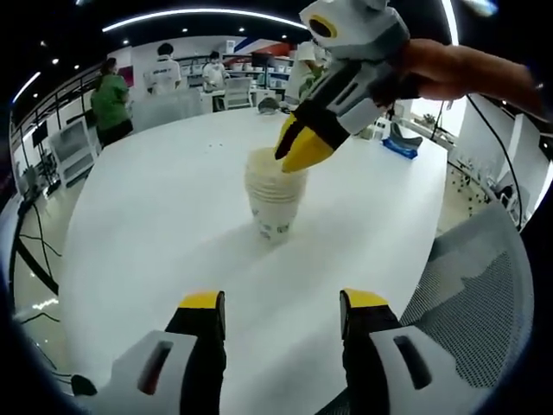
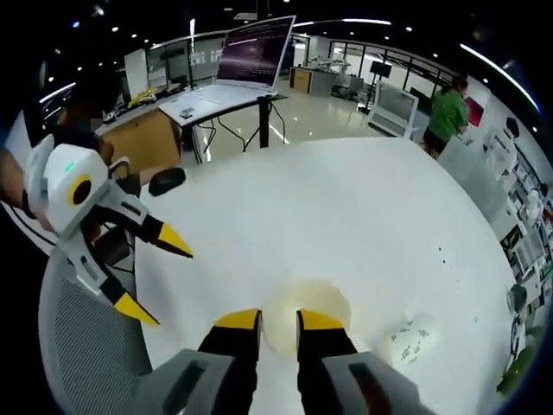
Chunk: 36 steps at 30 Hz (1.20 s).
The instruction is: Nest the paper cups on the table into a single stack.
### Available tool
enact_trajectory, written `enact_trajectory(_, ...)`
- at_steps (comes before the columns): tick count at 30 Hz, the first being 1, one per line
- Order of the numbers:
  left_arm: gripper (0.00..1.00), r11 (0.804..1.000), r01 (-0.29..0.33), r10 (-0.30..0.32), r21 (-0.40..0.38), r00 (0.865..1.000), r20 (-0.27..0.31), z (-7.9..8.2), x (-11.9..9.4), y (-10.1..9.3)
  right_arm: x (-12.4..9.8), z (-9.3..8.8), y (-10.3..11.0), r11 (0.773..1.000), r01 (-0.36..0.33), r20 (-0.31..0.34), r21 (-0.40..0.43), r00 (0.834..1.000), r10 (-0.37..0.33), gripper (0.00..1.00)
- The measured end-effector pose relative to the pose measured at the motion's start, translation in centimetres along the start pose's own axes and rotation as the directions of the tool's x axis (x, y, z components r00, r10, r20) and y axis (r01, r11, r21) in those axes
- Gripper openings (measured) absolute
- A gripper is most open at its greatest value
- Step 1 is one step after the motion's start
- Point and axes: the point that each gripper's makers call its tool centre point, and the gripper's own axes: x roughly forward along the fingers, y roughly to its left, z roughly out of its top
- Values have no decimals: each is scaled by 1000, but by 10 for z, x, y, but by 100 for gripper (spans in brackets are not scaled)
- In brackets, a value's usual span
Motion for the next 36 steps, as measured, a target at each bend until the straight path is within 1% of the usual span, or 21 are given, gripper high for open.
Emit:
enact_trajectory(3,52,1000,-1,1,-3,1000,1,0,1,0,-11,-3,-4,1000,11,19,-1,1000,-11,25)
enact_trajectory(5,52,1000,-2,2,-7,1000,3,1,1,1,-13,-5,-5,1000,25,29,-3,999,-24,26)
enact_trajectory(7,51,1000,-5,5,-12,1000,10,4,1,2,-23,-9,-9,999,39,55,26,998,-41,29)
enact_trajectory(8,51,1000,-6,6,-13,1000,12,6,2,3,-21,-9,-10,998,41,67,38,997,-44,31)
enact_trajectory(10,51,1000,-9,9,-15,1000,18,10,0,4,-28,-13,-12,996,53,89,65,994,-59,33)
enact_trajectory(14,51,1000,-15,16,-16,999,34,20,-1,10,-38,-25,-14,991,92,104,97,989,-102,40)
enact_trajectory(15,51,1000,-18,19,-18,999,38,20,2,14,-41,-28,-14,989,97,109,108,988,-108,42)
enact_trajectory(19,51,1000,-19,20,-25,999,50,29,4,20,-50,-41,-15,975,113,135,190,981,-140,45)
enact_trajectory(22,51,1000,-11,12,-19,998,56,38,3,20,-55,-50,-14,967,120,139,224,978,-154,49)
enact_trajectory(26,51,1000,-6,8,-31,996,86,56,4,24,-61,-65,-10,954,132,131,269,976,-172,51)
enact_trajectory(27,51,1000,-6,9,-28,996,92,62,4,23,-62,-68,-8,950,134,132,283,975,-177,52)
enact_trajectory(31,49,1000,-1,1,-4,996,95,77,11,25,-61,-78,-4,939,138,131,315,974,-187,53)
enact_trajectory(33,49,1000,7,-7,2,995,104,89,11,26,-65,-83,-1,931,143,128,335,972,-195,54)
enact_trajectory(34,48,1000,11,-11,4,994,109,97,13,28,-65,-87,-1,924,143,127,355,972,-199,54)
enact_trajectory(36,48,1000,14,-14,7,993,116,105,16,31,-66,-91,0,914,141,128,380,971,-203,54)
